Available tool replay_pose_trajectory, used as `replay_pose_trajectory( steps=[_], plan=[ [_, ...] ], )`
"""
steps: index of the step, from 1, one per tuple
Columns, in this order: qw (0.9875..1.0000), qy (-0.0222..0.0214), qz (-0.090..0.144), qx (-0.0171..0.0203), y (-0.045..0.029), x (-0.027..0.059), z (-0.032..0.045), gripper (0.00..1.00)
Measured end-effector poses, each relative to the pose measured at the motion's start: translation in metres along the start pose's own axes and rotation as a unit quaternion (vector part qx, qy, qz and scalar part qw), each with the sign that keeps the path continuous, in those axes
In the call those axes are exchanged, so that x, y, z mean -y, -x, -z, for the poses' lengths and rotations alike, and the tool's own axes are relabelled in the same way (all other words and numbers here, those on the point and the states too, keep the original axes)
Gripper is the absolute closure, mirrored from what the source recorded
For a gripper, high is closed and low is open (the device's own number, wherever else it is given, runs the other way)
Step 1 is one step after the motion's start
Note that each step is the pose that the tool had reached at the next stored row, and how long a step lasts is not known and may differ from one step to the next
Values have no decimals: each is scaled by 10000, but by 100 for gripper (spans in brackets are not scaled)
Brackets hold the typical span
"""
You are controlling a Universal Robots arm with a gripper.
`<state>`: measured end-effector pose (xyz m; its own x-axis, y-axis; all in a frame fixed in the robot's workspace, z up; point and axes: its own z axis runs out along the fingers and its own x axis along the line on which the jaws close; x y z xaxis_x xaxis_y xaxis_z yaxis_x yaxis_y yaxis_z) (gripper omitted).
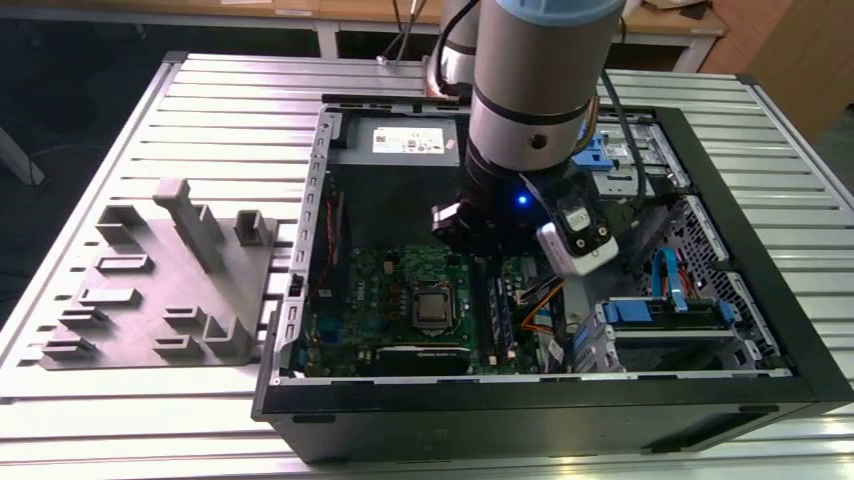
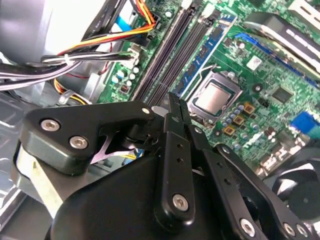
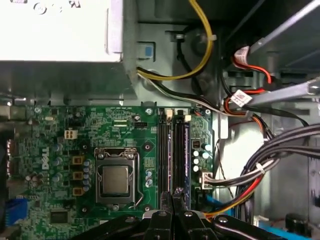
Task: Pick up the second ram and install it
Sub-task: 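Insert the second ram into the second slot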
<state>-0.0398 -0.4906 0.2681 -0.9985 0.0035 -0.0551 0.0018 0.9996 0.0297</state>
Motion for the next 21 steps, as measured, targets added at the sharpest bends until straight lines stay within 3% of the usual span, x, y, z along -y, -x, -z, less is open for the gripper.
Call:
replay_pose_trajectory(
  steps=[6,12,21],
  plan=[
    [10000,4,68,-2,9,0,-15,91],
    [9998,-9,-220,6,8,1,-49,91],
    [9997,-10,-233,7,6,2,-78,91]
  ],
)
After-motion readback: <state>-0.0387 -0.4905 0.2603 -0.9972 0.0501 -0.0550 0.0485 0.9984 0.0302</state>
